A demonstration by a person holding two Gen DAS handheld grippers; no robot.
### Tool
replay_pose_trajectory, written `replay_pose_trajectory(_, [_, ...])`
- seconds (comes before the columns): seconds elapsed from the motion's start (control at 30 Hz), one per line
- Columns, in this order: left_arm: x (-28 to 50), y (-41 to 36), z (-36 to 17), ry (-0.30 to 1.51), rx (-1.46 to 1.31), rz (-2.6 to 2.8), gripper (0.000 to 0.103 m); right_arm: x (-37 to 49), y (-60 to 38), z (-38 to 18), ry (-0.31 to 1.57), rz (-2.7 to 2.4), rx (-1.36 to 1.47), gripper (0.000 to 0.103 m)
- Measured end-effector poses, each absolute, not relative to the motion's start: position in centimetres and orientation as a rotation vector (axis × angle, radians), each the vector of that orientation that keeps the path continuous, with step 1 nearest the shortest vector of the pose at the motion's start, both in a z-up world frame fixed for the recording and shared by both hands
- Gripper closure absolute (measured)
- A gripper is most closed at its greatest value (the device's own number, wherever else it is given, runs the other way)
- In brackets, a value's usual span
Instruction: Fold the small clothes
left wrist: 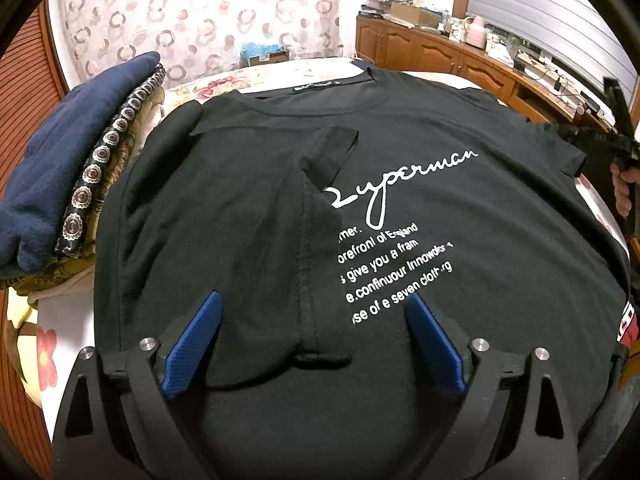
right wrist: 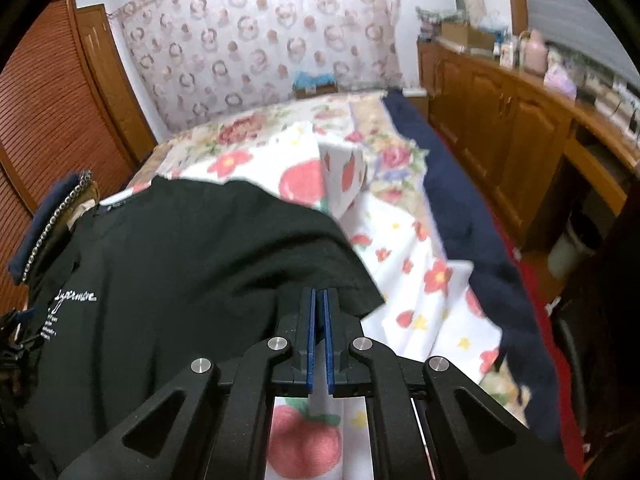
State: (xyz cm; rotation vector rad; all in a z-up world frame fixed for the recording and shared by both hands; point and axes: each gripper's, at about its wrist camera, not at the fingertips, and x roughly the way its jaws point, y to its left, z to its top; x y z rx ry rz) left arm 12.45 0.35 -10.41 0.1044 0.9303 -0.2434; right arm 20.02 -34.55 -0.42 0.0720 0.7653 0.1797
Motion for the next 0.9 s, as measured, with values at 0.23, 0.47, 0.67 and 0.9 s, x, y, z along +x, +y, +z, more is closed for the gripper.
replay_pose_trajectory(0.23, [12.5, 0.5, -10.5, 0.935, 0.102, -0.238, 0.004, 18.2, -30.8, 3.3, 0.650, 0.271, 0.011, 0.100])
replay_pose_trajectory(0.47, [12.5, 0.5, -10.5, 0.935, 0.102, -0.239, 0.004, 15.7, -21.0, 5.5, 0.598, 0.483, -0.127, 0.099])
replay_pose_trajectory(0.67, [12.5, 0.4, -10.6, 0.937, 0.105, -0.240, 0.002, 15.1, -18.1, 3.7, 0.616, 0.548, -0.170, 0.070])
replay_pose_trajectory(0.9, [12.5, 0.4, -10.6, 0.937, 0.105, -0.240, 0.002, 17.8, -20.6, 0.8, 0.692, 0.420, -0.177, 0.062])
